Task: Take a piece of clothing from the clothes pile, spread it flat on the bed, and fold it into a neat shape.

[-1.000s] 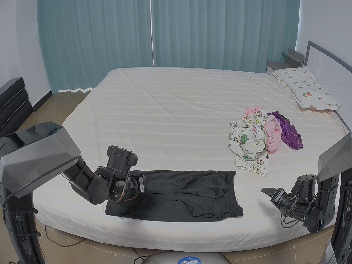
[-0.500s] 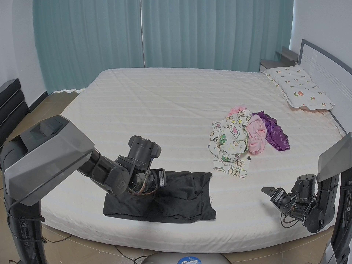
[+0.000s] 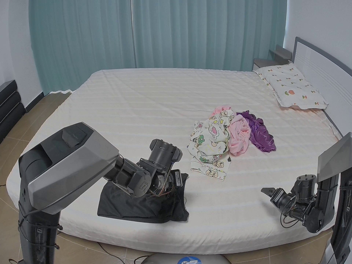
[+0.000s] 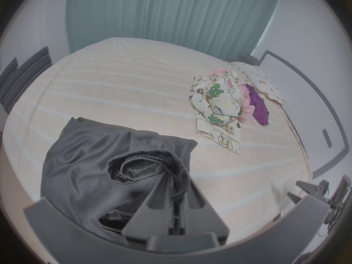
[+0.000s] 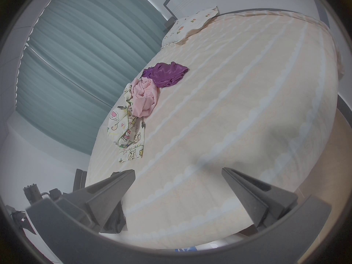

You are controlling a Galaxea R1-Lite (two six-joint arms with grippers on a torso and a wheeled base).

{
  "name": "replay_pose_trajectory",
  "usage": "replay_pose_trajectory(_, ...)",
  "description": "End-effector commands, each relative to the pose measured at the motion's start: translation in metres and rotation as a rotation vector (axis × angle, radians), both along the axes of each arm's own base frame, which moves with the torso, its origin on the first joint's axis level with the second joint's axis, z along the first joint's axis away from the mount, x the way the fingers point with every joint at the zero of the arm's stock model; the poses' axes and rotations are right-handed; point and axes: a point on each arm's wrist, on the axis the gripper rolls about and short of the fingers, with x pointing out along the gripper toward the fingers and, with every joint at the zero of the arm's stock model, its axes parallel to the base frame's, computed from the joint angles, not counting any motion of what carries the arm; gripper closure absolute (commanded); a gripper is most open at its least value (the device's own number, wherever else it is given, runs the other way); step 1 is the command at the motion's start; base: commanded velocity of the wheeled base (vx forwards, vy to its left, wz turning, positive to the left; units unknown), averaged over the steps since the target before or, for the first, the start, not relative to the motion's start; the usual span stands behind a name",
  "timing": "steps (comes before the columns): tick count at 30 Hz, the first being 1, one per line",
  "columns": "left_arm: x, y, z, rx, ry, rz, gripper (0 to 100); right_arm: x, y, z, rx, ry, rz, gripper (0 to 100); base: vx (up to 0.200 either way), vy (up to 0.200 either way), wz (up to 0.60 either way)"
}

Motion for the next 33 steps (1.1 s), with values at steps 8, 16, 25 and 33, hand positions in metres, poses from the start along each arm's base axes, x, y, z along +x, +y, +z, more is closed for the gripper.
replay_pose_trajectory(8,0.0,-0.002,-0.012,-0.035,0.067,0.018,0,0.001,0.0,0.0,0.002,-0.011,0.002,0,0.0,0.0,0.0)
replay_pose_trajectory(16,-0.003,0.026,0.037,-0.261,0.088,0.075,0,-0.001,0.0,-0.001,0.0,-0.002,0.0,0,0.0,0.0,0.0)
replay_pose_trajectory(25,-0.01,0.103,0.069,-0.423,0.141,0.229,0,-0.004,0.001,-0.002,-0.002,0.009,0.007,0,0.0,0.0,0.0)
replay_pose_trajectory(33,-0.04,0.14,0.052,-0.44,0.242,0.287,0,-0.005,0.007,-0.002,-0.002,0.011,0.023,0,0.0,0.0,0.0)
